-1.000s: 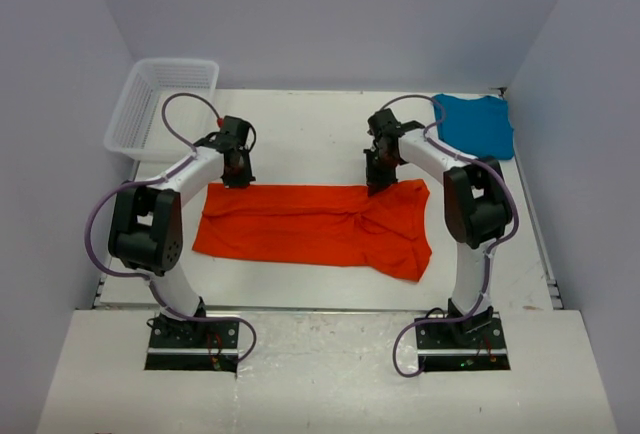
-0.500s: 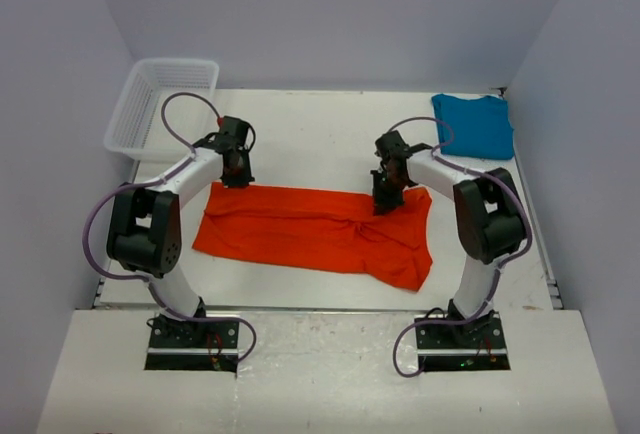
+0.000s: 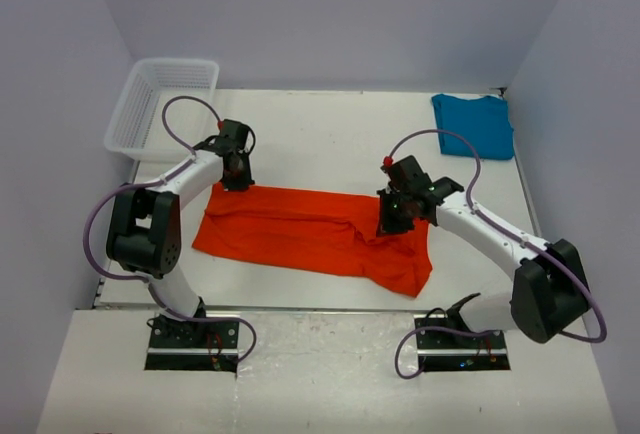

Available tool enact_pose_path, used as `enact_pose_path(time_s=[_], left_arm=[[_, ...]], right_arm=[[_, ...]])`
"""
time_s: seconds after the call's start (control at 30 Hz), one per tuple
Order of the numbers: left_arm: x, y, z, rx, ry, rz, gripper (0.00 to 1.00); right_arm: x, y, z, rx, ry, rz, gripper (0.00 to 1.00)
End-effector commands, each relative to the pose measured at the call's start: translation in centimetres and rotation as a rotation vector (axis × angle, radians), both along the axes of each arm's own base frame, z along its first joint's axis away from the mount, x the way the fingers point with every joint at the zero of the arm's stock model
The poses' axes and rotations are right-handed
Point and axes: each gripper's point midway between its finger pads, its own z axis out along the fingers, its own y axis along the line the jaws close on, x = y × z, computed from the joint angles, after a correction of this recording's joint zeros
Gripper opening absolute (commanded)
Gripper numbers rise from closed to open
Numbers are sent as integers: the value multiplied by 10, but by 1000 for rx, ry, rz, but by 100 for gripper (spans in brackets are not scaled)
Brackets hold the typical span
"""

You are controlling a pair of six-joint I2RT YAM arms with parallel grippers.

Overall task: Fold and stack the t-shirts
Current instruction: Fold the other side of the tshirt into a rectangle

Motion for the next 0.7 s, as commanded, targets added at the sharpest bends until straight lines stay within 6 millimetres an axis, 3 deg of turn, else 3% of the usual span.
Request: enact_pose_path(time_s=[0.0, 0.2, 0.3, 0.53, 0.57, 0.67], left_arm=[[7, -7, 12, -24, -55, -8, 0], [7, -10, 9, -33, -38, -30, 0], [3, -7, 7, -19, -34, -34, 0], [1, -5, 5, -7, -29, -38, 0], [1, -5, 4, -10, -29, -38, 0], [2, -8, 2, -23, -25, -43, 0]], right_arm=[[-1, -1, -18, -9, 19, -27, 0], [27, 0, -37, -108, 35, -19, 0], [42, 10, -31, -94, 21, -14, 0], [40, 13, -36, -88, 42, -7, 0], [39, 12, -35, -85, 43, -7, 6], [31, 13, -31, -54, 39, 9, 37]])
